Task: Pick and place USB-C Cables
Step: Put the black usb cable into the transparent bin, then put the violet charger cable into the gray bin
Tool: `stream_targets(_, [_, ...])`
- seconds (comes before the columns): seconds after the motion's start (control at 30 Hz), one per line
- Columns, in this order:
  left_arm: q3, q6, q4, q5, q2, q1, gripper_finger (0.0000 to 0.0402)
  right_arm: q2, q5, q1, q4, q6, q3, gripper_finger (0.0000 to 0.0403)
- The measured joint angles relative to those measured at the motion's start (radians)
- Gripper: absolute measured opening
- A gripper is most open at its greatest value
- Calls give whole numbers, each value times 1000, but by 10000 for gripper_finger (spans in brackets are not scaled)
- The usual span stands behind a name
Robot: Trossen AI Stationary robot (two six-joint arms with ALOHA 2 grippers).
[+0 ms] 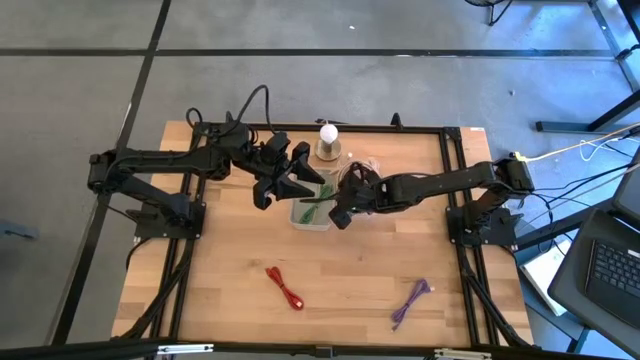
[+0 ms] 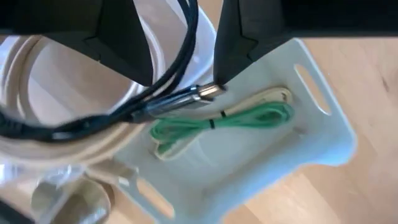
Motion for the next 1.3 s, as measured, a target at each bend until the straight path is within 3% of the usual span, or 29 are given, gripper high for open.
stream_targets(0.2, [0, 0, 0, 1, 0, 0, 207, 0, 26, 0, -139, -19, 71, 166])
stream_targets(0.37, [0, -1, 0, 35, 0, 0, 207, 0, 109, 30, -438, 59, 185, 166])
stream_targets(0.53, [0, -1, -6, 48, 0, 0, 207, 0, 149, 134, -682, 163, 308, 166])
stream_targets(0.7, [0, 0, -6, 48, 0, 3, 207, -1, 138, 266, -842, 371, 352, 166])
stream_targets(0.97, [0, 0, -7, 47, 0, 4, 207, 0, 97, 460, -938, 788, 352, 164])
stream_targets(1.3, [0, 0, -73, 45, 0, 4, 207, 0, -6, 600, -884, 1060, 352, 122])
